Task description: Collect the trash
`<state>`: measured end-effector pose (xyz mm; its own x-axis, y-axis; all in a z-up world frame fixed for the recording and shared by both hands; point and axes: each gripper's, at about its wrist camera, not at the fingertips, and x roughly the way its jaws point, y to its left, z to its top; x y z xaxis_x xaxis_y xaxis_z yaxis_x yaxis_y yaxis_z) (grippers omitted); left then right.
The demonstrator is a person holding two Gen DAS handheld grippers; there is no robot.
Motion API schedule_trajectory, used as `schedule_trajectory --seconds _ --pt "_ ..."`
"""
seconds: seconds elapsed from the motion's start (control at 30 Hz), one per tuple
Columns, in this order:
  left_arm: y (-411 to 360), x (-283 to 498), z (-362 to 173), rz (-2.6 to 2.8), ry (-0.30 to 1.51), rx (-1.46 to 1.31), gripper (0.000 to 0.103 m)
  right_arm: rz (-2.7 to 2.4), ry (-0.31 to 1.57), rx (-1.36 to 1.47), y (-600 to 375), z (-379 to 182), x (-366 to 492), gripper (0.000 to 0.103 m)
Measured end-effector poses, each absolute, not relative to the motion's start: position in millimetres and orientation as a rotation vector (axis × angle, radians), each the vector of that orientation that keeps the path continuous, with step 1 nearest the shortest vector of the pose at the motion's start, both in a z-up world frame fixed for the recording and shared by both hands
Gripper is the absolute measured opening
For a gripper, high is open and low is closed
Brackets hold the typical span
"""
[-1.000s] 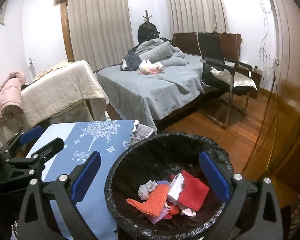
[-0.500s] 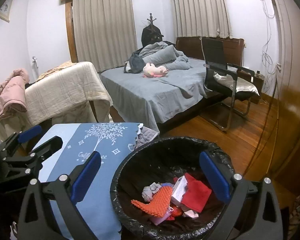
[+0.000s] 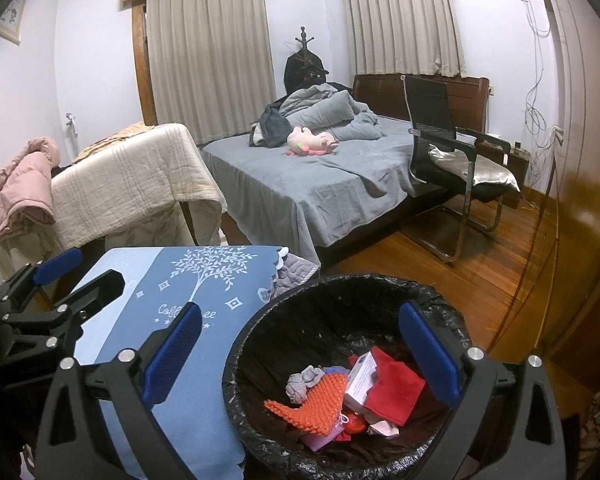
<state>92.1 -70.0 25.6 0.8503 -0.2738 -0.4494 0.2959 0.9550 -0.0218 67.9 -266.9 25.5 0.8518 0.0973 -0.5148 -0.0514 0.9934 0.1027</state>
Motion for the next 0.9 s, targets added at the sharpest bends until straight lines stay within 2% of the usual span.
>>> schedule_trajectory --seconds 0.9 --pt "-68.7 91.7 28.5 -0.294 0.463 0.052 0.096 0.077 0.546 0.084 -263.9 24.7 68.6 0.097"
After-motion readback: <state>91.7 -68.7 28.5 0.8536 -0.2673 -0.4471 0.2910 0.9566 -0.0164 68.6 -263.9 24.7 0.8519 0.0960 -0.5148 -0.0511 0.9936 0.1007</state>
